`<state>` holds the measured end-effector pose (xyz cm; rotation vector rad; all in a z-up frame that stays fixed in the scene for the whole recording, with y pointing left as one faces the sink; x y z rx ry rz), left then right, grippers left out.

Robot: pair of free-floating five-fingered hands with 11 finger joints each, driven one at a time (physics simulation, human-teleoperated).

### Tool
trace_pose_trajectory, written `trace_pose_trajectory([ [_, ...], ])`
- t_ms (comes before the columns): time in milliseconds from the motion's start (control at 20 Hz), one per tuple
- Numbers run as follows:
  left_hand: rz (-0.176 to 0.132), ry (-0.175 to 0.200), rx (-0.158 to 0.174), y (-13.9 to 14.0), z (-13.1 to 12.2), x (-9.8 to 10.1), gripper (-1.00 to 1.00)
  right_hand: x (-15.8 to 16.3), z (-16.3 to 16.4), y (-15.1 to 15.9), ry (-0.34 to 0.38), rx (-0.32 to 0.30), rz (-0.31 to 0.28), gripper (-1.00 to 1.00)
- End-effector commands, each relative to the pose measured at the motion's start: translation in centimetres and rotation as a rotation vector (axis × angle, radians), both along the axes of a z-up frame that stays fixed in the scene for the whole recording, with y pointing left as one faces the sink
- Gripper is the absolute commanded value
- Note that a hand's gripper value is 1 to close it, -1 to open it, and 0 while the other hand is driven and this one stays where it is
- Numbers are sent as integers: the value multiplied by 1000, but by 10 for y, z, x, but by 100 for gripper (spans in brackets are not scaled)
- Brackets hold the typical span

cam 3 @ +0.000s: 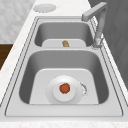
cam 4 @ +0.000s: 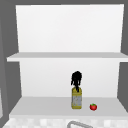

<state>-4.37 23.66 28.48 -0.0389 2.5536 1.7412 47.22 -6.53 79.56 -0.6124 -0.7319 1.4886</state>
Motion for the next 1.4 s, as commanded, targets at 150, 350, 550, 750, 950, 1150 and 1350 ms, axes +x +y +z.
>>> trace_pose_trajectory([
  [150,0,0,0,0,0,0,0,-24,-4,2,-85,-14,-8,-100],
  [350,0,0,0,0,0,0,0,-37,-3,2,-118,-12,-13,-100],
  [550,0,0,0,0,0,0,0,-38,-3,6,-96,-15,-19,-100],
  [750,0,0,0,0,0,0,0,-52,-2,7,-116,-18,-31,-100],
  [950,0,0,0,0,0,0,0,-57,4,9,-127,-21,-50,-100],
  [1150,0,0,0,0,0,0,0,-58,9,10,-119,-35,-56,-100],
  [1350,0,0,0,0,0,0,0,-62,12,10,-137,-39,-59,-100],
])
